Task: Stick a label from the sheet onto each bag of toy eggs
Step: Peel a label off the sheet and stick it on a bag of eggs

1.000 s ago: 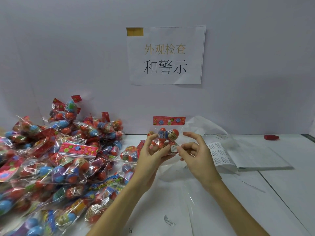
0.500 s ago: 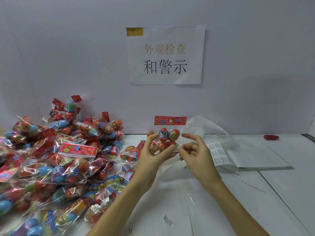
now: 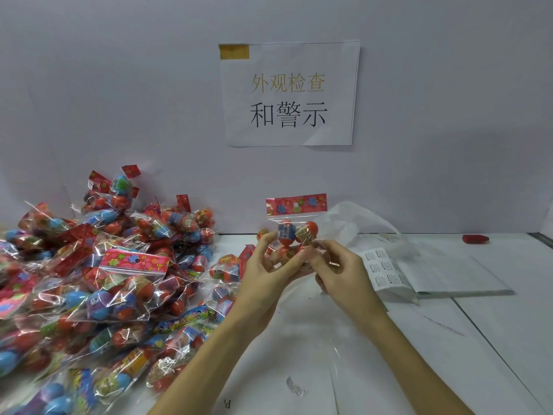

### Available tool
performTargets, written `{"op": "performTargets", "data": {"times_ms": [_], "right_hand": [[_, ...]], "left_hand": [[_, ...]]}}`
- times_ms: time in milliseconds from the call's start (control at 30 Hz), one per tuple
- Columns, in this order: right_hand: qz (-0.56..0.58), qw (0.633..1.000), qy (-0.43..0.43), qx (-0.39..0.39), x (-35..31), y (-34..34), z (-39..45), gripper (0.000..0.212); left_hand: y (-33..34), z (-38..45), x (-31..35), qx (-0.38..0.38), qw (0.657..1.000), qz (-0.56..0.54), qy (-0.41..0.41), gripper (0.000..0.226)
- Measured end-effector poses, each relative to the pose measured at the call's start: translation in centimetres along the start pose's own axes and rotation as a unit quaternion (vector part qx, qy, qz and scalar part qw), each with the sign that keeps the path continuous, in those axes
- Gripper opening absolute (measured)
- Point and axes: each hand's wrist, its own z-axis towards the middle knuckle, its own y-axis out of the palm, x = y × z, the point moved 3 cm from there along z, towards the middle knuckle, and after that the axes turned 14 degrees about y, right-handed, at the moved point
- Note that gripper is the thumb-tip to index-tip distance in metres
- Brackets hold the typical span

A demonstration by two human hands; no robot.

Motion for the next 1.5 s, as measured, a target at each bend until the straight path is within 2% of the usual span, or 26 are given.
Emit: {"op": "performTargets", "data": {"times_ms": [100,167,300,367,467,533,633,733,867,967,1067,1100,1167,1200,1233,1300,1367,1400,1433,1500], "right_hand": [[0.088,0.995,0.019,-0.037,0.0,-0.6,0.0,0.023],[0.121,0.990,0.030,-0.061,-0.1,-0.7,-0.1,0.024],[0.050,0.997,0.014,-0.065,-0.2,-0.5,0.0,0.028],[0.041,0.996,0.029,-0.074,0.1,-0.6,0.1,0.024],[0.065,0.996,0.046,-0.038,0.5,-0.7,0.3,0.022],[0.159,0.984,0.064,-0.039,0.4,-0.6,0.6,0.031],[0.296,0.950,0.090,-0.053,0.3,-1.1,1.0,0.058],[0.297,0.949,0.104,-0.021,0.3,-1.8,1.0,0.055],[0.287,0.950,0.122,0.021,0.6,-2.1,0.7,0.041],[0.313,0.940,0.138,-0.006,0.5,-2.3,0.8,0.040],[0.357,0.922,0.147,-0.018,0.9,-2.1,0.8,0.033],[0.324,0.937,0.127,0.015,1.1,-2.1,0.9,0.031],[0.186,0.973,0.047,0.130,1.1,-2.4,0.9,0.030],[0.133,0.976,0.005,0.175,0.8,-2.5,0.7,0.029],[0.114,0.976,-0.023,0.187,0.6,-2.5,0.6,0.026],[0.136,0.984,-0.023,0.111,0.4,-1.7,0.6,0.033],[0.145,0.989,0.011,-0.018,0.4,-0.2,0.4,0.044],[0.129,0.990,0.015,-0.047,0.3,0.3,0.1,0.044],[0.115,0.992,0.015,-0.045,0.4,0.5,0.0,0.041],[0.113,0.993,0.018,-0.007,0.6,0.0,0.2,0.030]], "left_hand": [[0.0,0.1,0.3,-0.008,0.999,-0.031,-0.004,0.064],[-0.1,0.1,0.6,-0.012,0.999,-0.031,-0.005,0.065],[-0.3,0.3,1.0,-0.020,1.000,0.007,0.002,0.063],[-0.5,0.3,1.1,-0.009,0.999,0.032,0.001,0.055],[-0.7,0.3,1.2,-0.005,0.998,0.066,-0.018,0.035],[-0.8,0.3,1.0,-0.017,0.996,0.077,-0.034,0.025],[-1.1,0.2,0.6,-0.030,0.994,0.081,-0.066,0.011],[-1.1,0.2,0.3,-0.043,0.992,0.072,-0.090,0.015],[-0.5,-0.2,0.4,-0.103,0.984,0.133,-0.053,0.032],[-0.3,-0.1,0.4,-0.068,0.989,0.124,-0.051,0.033],[-0.2,-0.1,-0.1,-0.039,0.995,0.069,-0.062,0.046],[-0.1,-0.1,-0.1,-0.027,0.997,0.055,-0.053,0.046],[-0.2,0.1,0.0,0.010,0.998,0.057,-0.007,0.038],[-0.4,0.2,0.1,0.030,0.995,0.089,0.029,0.034],[-0.5,0.3,0.4,0.040,0.988,0.135,0.066,0.031],[-0.4,0.2,0.7,0.019,0.966,0.225,0.129,0.038],[0.0,-0.3,0.4,-0.050,0.940,0.299,0.155,0.054],[0.2,-0.5,0.2,-0.085,0.926,0.326,0.170,0.056],[0.4,-0.8,0.2,-0.108,0.915,0.340,0.187,0.054],[0.5,-0.8,0.4,-0.088,0.912,0.332,0.223,0.043]]}}
